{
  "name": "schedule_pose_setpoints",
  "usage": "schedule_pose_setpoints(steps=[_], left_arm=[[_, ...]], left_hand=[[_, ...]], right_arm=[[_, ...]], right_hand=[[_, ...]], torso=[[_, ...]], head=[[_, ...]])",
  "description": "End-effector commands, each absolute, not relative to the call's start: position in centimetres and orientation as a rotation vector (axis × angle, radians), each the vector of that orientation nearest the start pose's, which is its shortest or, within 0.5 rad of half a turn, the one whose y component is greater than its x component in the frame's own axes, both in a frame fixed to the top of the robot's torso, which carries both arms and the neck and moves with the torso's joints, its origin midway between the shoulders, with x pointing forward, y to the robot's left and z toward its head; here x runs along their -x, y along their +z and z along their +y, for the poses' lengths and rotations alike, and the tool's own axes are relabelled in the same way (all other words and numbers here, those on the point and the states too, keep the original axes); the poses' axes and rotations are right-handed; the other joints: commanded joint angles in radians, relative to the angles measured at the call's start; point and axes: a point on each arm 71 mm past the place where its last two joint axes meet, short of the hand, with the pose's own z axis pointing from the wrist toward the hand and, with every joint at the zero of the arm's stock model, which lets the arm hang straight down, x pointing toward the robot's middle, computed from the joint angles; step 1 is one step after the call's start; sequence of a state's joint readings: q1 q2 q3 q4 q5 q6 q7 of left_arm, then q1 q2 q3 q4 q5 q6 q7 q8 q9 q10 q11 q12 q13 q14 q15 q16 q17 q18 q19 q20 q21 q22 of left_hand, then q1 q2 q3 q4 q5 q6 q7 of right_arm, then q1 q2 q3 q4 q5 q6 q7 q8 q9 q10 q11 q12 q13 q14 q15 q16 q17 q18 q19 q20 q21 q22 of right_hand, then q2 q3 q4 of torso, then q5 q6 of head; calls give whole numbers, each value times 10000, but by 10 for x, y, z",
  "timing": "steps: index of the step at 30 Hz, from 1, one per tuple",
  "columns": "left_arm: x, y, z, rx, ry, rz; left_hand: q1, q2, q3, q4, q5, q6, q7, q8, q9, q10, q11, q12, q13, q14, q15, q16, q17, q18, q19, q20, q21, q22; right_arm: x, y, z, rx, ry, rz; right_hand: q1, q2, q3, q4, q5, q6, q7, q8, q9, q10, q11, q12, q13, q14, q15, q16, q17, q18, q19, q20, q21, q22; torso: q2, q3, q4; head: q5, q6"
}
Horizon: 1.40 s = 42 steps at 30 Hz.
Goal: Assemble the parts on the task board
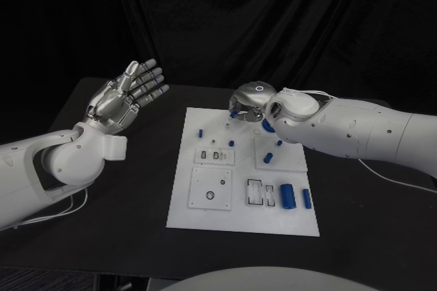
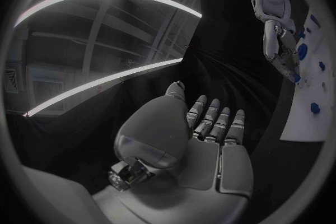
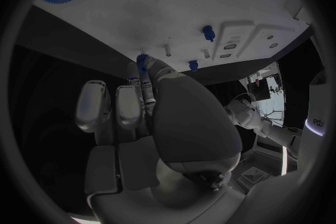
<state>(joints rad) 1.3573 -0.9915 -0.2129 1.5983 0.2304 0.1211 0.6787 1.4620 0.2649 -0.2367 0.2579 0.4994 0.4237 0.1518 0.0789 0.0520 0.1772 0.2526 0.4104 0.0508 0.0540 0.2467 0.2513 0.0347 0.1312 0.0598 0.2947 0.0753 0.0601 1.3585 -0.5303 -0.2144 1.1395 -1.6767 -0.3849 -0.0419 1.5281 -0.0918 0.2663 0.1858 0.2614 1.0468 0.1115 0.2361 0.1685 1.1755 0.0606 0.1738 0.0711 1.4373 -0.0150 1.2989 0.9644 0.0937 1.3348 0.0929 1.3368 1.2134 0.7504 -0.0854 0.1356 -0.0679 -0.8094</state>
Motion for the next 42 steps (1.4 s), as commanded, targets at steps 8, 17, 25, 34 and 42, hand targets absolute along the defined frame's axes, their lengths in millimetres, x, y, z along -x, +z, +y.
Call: schedule_pose_setpoints(steps=[8, 17, 25, 34, 42], left_arm=[[-469, -136, 251, 10596, -20944, 11456], [-470, -136, 251, 10594, -20964, 11481], [-470, -137, 251, 10597, -20961, 11497], [-471, -137, 250, 10595, -20995, 11544], [-471, -137, 249, 10602, -21001, 11591]], left_hand=[[53, 32, 60, 1, 79, 74, 928, 66, 14, 94, 7, 53, 17, 47, 14, 71, 12, -158, 86, -9, 58, 12], [60, 35, 71, -9, 103, 89, 932, 71, 16, 102, 15, 59, 17, 52, 23, 75, 12, -165, 91, -8, 61, 13], [73, 38, 86, -26, 121, 129, 934, 83, 22, 122, 29, 85, 21, 55, 32, 81, 12, -173, 103, -6, 71, 19], [78, 39, 92, -33, 126, 140, 934, 86, 24, 135, 34, 106, 23, 57, 36, 84, 12, -177, 108, -6, 75, 21], [89, 44, 110, -50, 138, 156, 934, 93, 27, 161, 53, 139, 28, 63, 48, 96, 13, -187, 122, -4, 85, 26]], right_arm=[[-559, -166, -141, 5099, 4271, 14492], [-560, -168, -137, 5161, 4152, 14775], [-562, -171, -137, 5175, 3954, 15104], [-564, -173, -136, 5182, 3765, 15367], [-565, -176, -137, 5171, 3609, 15586]], right_hand=[[-33, 118, 1, 12, 7, 25, 26, 20, 861, 35, 28, -67, 8, 74, 8, 40, 6, -80, 83, 10, 50, 13], [-64, 98, 0, 2, -80, -38, 35, -29, 882, 0, 42, -138, 4, 48, 19, 0, -73, -68, 50, 19, 17, -24], [-93, 49, 32, -35, -168, -216, 86, -176, 902, -118, 103, -301, -1, -81, 72, -170, -377, -23, -104, 57, -136, -204], [-105, 29, 60, -56, -211, -294, 104, -252, 914, -197, 143, -394, 0, -177, 104, -293, -587, 11, -226, 89, -259, -347], [-99, 1, 105, -102, -205, -360, 117, -334, 934, -320, 200, -511, 2, -285, 152, -413, -776, 47, -362, 131, -396, -490]], torso=[[6, -12, -10], [4, -24, 10], [12, -31, 19], [2, -29, 4], [1, -25, -30]], head=[[-7, -46], [0, -88], [-31, -101], [-50, -142], [-1, -187]])
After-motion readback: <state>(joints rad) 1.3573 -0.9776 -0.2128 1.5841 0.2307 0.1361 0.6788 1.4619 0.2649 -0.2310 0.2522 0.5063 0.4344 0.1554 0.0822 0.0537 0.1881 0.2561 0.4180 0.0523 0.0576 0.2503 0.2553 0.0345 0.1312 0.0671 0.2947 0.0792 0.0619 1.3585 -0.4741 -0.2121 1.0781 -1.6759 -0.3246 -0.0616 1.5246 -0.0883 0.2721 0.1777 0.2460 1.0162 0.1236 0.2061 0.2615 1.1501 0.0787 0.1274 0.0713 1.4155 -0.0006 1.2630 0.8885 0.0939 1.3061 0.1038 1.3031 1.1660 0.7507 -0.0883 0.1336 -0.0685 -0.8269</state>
